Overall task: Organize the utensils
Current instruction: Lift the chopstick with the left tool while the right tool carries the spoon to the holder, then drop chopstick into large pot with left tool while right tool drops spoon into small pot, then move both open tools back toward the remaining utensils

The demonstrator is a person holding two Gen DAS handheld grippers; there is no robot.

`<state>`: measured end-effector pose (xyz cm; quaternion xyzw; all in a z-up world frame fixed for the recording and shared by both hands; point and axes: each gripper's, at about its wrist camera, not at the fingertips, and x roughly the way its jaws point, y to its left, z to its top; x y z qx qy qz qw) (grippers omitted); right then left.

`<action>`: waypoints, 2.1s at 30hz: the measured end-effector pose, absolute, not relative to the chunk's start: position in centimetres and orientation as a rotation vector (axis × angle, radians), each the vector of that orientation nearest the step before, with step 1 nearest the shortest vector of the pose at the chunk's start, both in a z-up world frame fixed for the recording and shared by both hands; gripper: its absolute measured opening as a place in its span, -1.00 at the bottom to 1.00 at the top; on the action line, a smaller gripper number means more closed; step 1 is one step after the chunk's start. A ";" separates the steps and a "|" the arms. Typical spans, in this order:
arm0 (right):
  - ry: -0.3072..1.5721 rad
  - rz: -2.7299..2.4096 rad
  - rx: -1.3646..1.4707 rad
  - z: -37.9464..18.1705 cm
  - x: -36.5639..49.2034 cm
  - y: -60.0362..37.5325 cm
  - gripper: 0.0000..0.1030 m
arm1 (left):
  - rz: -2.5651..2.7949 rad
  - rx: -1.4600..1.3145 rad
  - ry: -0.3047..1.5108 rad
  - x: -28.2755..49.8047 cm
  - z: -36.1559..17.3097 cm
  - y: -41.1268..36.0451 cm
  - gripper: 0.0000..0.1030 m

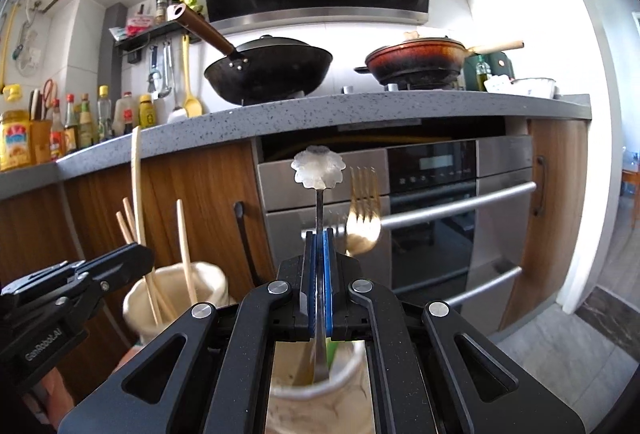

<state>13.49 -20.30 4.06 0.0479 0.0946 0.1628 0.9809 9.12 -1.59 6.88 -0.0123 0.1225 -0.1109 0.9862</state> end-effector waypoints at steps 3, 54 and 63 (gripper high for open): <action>0.219 0.339 0.102 3.6 13.0 -20.5 -0.92 | -0.215 -0.023 0.258 8.4 6.3 -1.2 -0.92; 0.286 0.378 0.185 2.3 13.1 -22.6 -0.07 | -0.203 -0.070 0.279 7.3 5.2 0.9 -0.36; 0.199 0.358 0.236 5.1 11.8 -24.6 0.29 | -0.193 -0.085 0.262 7.0 5.7 1.5 -0.22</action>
